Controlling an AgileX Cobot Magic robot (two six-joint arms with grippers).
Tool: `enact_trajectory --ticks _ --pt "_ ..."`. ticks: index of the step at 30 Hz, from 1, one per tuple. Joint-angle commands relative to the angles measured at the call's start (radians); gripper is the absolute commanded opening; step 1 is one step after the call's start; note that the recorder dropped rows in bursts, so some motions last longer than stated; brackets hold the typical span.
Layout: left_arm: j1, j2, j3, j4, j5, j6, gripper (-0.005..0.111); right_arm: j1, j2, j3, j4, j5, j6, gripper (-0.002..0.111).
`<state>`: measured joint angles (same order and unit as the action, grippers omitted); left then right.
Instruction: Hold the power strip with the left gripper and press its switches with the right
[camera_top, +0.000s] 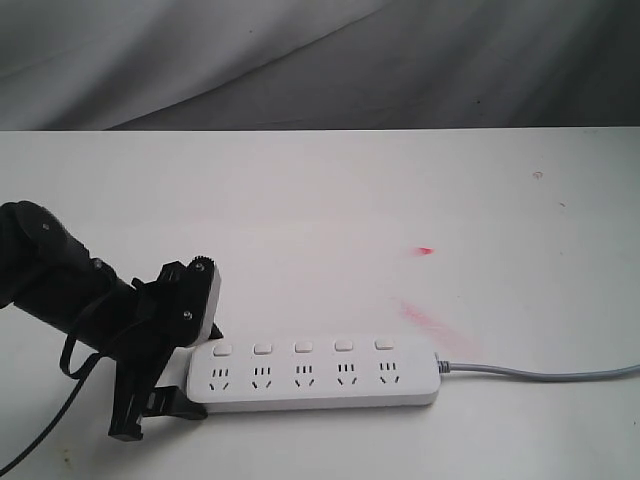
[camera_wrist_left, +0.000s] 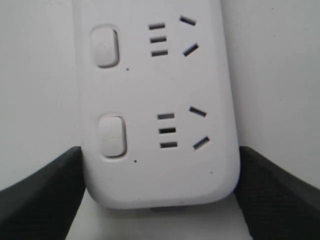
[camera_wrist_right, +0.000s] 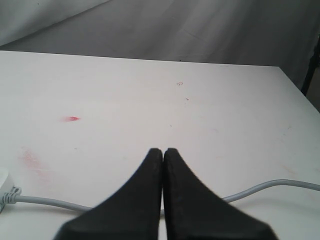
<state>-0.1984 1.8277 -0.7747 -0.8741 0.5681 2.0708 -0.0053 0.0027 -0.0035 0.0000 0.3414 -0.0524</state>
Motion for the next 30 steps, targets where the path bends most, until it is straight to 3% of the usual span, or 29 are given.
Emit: enact_trajectory --ticks 1,30 --pt "0.0 -0.002 -0.004 -0.005 -0.015 -0.004 0.04 -0.006 -0.003 0.003 -0.007 -0.008 0.001 0.0" --pt "0.0 -0.002 -0.004 -0.005 -0.015 -0.007 0.04 -0.006 -0.003 0.003 -0.103 -0.103 -0.085 0.0"
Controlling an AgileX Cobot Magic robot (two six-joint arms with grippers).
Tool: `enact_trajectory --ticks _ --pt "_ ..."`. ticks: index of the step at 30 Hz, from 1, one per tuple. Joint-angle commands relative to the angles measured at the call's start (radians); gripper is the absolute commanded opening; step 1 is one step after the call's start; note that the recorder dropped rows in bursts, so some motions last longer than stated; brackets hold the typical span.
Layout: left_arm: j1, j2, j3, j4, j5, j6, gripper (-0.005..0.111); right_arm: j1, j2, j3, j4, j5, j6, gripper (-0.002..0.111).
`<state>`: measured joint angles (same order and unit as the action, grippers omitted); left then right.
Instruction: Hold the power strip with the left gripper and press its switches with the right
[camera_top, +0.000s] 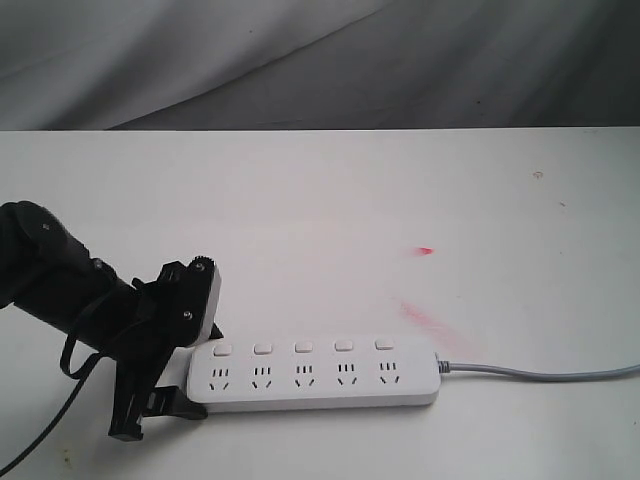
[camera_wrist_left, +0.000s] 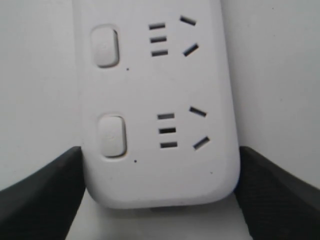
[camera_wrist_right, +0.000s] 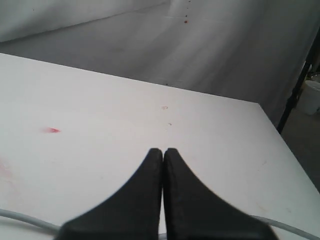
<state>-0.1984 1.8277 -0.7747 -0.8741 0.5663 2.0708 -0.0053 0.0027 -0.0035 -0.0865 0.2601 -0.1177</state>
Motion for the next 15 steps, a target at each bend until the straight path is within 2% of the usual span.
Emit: enact_trajectory --ticks 1,6,11,15 --pt "0.0 -0.002 -0.004 -0.005 -0.013 -0.007 0.04 -0.006 -0.003 0.003 -0.041 -0.048 -0.035 0.0" --pt "0.0 -0.002 -0.004 -0.005 -0.013 -0.007 0.04 -0.006 -0.003 0.003 -0.067 -0.233 -0.088 0.0" --pt "0.0 -0.002 -0.004 -0.005 -0.013 -0.007 0.04 -0.006 -0.003 0.003 -0.004 -0.477 -0.046 0.0" --pt "0.0 -0.002 -0.004 -0.005 -0.013 -0.007 0.04 -0.006 -0.003 0.003 -0.004 -0.596 -0.046 0.0"
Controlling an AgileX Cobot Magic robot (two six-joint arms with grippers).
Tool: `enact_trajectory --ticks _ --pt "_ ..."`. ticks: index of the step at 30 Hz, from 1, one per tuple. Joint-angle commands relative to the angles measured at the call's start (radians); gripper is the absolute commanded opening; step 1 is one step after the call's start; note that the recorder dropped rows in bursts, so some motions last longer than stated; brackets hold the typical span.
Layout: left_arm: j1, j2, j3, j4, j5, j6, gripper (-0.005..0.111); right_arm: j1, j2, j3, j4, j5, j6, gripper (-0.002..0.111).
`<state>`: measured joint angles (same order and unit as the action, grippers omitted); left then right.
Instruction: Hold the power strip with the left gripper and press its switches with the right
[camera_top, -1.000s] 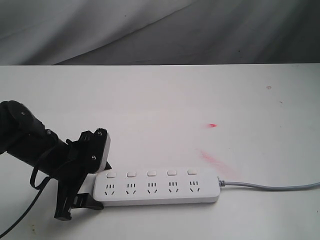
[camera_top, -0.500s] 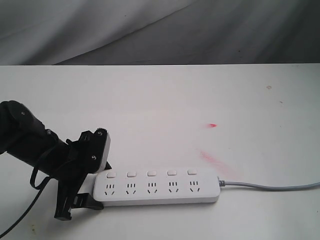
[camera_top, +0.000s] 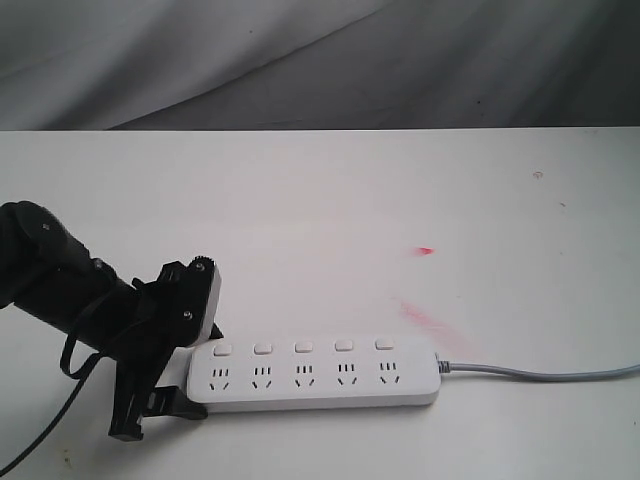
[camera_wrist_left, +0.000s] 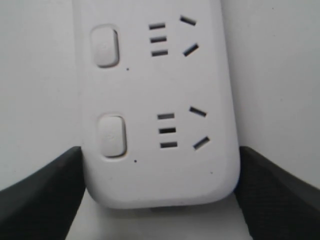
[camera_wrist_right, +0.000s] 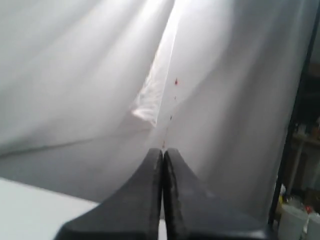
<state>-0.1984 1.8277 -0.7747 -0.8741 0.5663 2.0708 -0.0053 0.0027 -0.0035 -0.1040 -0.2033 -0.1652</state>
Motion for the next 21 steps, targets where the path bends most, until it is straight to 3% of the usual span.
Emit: enact_trajectory --ticks 1,5,13,21 --pt "0.0 -0.002 -0.004 -0.005 -0.013 -0.007 0.04 -0.006 -0.003 0.003 0.018 -0.157 0.02 0.0" --pt "0.0 -0.002 -0.004 -0.005 -0.018 -0.007 0.04 -0.006 -0.003 0.003 0.263 -0.325 0.271 0.0" --pt "0.0 -0.002 -0.004 -0.007 -0.021 -0.007 0.04 -0.006 0.16 -0.039 0.327 0.142 0.376 0.0" --pt "0.0 -0.002 -0.004 -0.014 -0.032 -0.007 0.04 -0.006 0.599 -0.362 0.273 0.345 0.309 0.0"
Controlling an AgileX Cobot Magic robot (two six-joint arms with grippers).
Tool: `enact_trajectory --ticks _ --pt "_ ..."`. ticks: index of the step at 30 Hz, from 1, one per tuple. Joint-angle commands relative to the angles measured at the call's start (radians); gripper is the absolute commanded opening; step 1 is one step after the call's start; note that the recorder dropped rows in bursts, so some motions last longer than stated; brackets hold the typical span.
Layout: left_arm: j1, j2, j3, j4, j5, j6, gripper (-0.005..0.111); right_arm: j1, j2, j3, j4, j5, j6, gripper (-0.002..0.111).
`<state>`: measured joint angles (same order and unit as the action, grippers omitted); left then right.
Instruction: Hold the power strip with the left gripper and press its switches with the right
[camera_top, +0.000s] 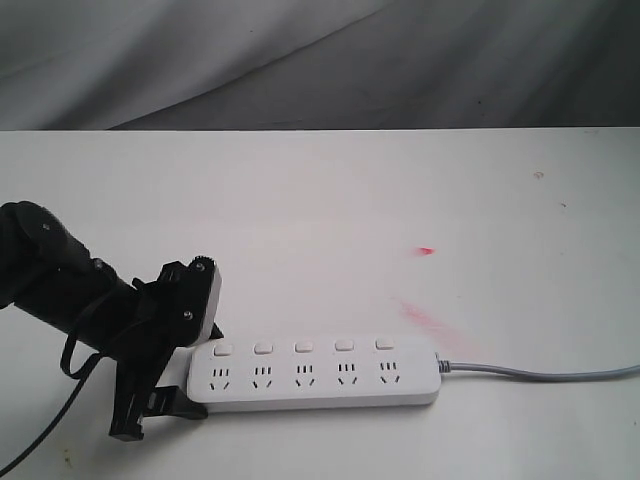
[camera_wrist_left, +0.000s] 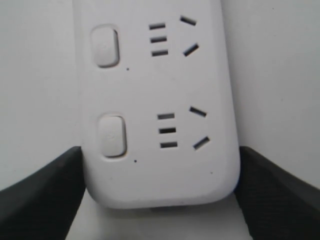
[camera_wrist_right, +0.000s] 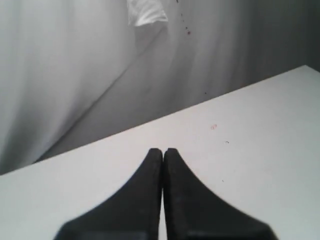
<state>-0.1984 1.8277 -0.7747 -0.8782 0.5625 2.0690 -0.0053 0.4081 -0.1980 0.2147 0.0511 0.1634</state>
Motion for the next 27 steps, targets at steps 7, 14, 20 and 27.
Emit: enact_trajectory --ticks 7,14,20,27 --pt "0.0 -0.002 -0.004 -0.01 -0.039 -0.008 0.04 -0.006 0.733 -0.75 -0.085 0.683 -0.339 0.0" --pt "0.0 -0.002 -0.004 -0.01 -0.048 -0.035 0.04 -0.003 1.003 -0.962 0.359 0.811 -1.042 0.0" --pt "0.0 -0.002 -0.004 -0.01 -0.069 -0.054 0.04 0.166 1.234 -0.962 0.587 0.899 -1.45 0.0" --pt "0.0 -0.002 -0.004 0.022 -0.069 -0.053 0.056 0.485 1.401 -0.962 0.593 0.71 -1.516 0.0"
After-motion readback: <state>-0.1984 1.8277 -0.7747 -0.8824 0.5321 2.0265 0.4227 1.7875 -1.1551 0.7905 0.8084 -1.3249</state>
